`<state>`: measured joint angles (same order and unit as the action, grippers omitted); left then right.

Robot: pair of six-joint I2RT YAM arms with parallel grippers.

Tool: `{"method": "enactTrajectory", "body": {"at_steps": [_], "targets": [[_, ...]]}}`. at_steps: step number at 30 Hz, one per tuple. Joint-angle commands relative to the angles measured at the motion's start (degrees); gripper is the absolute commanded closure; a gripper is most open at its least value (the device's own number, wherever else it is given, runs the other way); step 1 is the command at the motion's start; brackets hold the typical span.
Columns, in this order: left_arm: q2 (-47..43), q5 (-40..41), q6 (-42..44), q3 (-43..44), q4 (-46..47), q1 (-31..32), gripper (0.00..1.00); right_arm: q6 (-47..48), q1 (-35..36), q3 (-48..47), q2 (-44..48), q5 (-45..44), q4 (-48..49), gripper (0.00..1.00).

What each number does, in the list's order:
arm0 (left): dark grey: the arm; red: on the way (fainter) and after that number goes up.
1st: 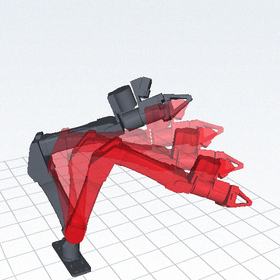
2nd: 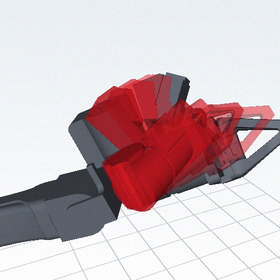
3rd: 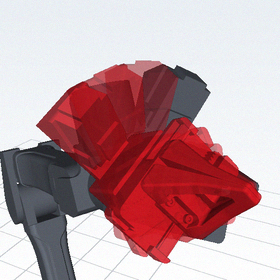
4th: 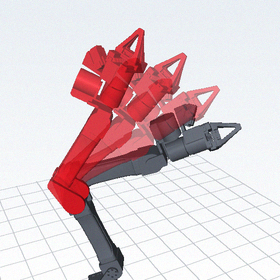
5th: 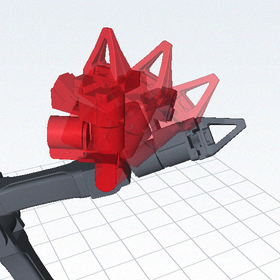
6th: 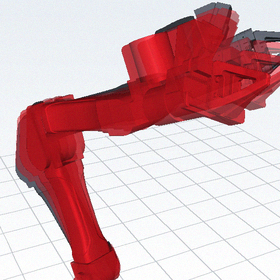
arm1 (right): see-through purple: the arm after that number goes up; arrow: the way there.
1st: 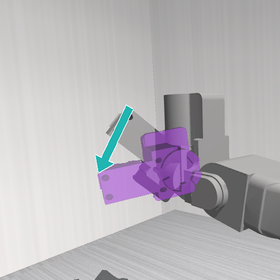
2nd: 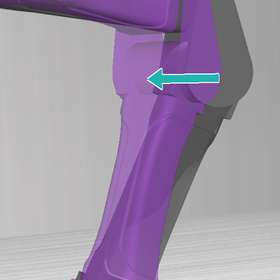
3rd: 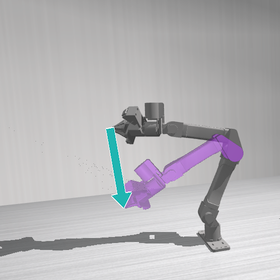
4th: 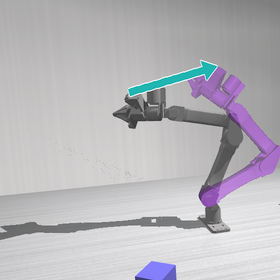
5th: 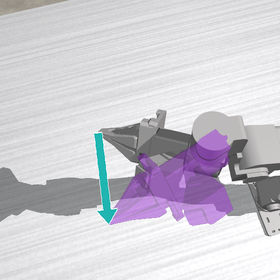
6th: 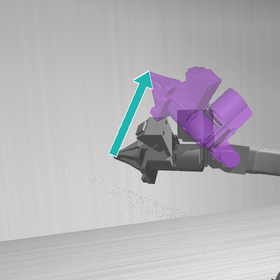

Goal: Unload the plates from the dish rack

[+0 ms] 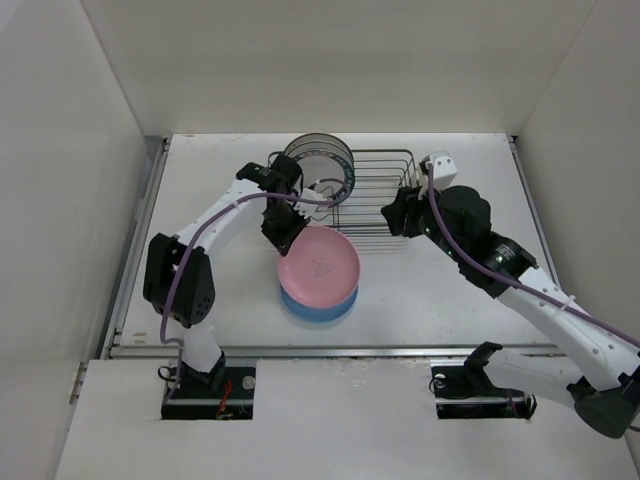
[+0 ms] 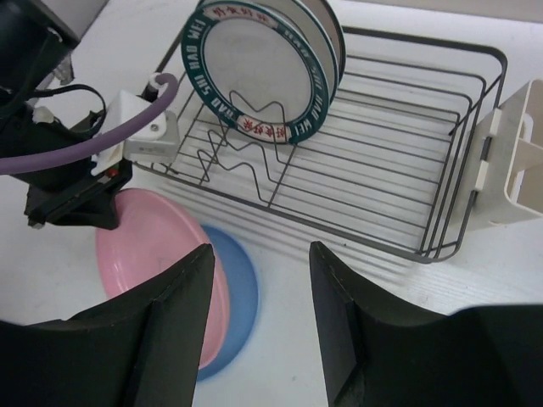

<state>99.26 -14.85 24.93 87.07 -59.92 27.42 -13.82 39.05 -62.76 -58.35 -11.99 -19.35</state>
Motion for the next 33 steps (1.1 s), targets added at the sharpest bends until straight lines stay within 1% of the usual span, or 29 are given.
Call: {"method": "enactTrajectory", "body": {"at_steps": [1, 2, 3, 5, 6, 7, 8, 10, 11, 13, 16, 19, 20, 22, 24, 26, 27, 28, 31, 33], "targets": [[1.2, -0.2, -3.0, 2.8, 0.9, 2.0, 1.0, -1.4, 0.2, 0.6, 1.0, 0.0, 2.0, 0.45], [1.8, -0.2, -3.6, 2.8, 0.9, 2.5, 1.0, -1.4, 0.2, 1.2, 1.0, 0.0, 1.4, 0.44], [3.1, -0.2, -3.6, 3.4, 0.1, 3.2, 0.93, -1.9, 0.2, 1.2, 1.6, -0.7, 1.4, 0.43], [4.4, -0.2, -2.8, 4.0, -2.5, 3.3, 0.87, -2.4, 0.2, 1.8, 1.6, -3.0, 0.9, 0.4], [4.9, -0.2, -2.8, 4.0, -3.3, 3.3, 0.82, -2.4, 0.2, 1.8, 1.6, -3.6, 0.9, 0.35], [5.4, -0.2, -2.3, 4.0, -3.3, 3.3, 0.76, -1.8, 0.2, 1.1, 1.6, -3.6, 0.9, 0.35], [5.4, 1.0, -2.3, 4.0, -4.0, 3.3, 0.65, -1.8, 0.2, 1.1, 1.6, -4.4, 0.9, 0.33], [4.5, 2.3, -2.3, 4.0, -4.0, 3.3, 0.55, -1.3, 0.2, -0.3, 1.0, -5.6, 0.9, 0.3], [4.0, 2.3, -2.3, 4.0, -4.5, 3.3, 0.51, -0.7, 0.2, -1.1, 0.1, -5.6, 0.9, 0.3], [1.8, 2.9, -2.3, 4.6, -4.5, 3.3, 0.48, -0.7, 0.2, -1.8, -1.5, -5.6, 1.7, 0.26], [-0.5, 3.5, -2.3, 7.2, -5.6, 3.3, 0.48, 1.1, 0.2, -4.7, -4.1, -5.6, 2.7, 0.23], [-3.0, 4.6, -2.8, 8.8, -6.2, 3.3, 0.48, 2.3, 0.2, -9.1, -9.5, -5.0, 2.2, 0.23], [-3.5, 4.6, -2.8, 9.6, -6.2, 3.3, 0.45, 2.3, 0.2, -10.2, -12.5, -5.0, 2.2, 0.22], [-4.4, 6.8, -3.3, 10.2, -5.7, 3.3, 0.45, 3.1, -0.4, -12.5, -16.0, -4.2, 2.2, 0.22], [-6.2, 8.6, -5.3, 10.2, -4.6, 2.2, 0.43, 4.3, -0.4, -16.7, -21.5, -1.1, 1.7, 0.22], [-7.1, 11.2, -6.9, 10.2, -1.9, 0.5, 0.39, 5.7, -0.9, -19.7, -25.4, -0.4, 1.7, 0.25], [-7.7, 12.3, -8.5, 9.4, -0.6, -1.2, 0.37, 5.7, -0.9, -23.2, -29.3, 0.3, 1.0, 0.32], [-7.7, 13.4, -8.5, 9.4, 0.5, -2.1, 0.35, 6.9, -1.5, -25.0, -31.3, 0.3, 1.0, 0.34], [-7.7, 16.3, -11.1, 8.1, 4.3, -5.6, 0.3, 7.4, -2.2, -30.8, -38.0, 0.3, 0.4, 0.37], [-5.9, 16.3, -12.2, 8.9, 5.0, -7.3, 0.3, 7.9, -3.8, -34.4, -41.0, 0.3, 0.4, 0.37]]}}
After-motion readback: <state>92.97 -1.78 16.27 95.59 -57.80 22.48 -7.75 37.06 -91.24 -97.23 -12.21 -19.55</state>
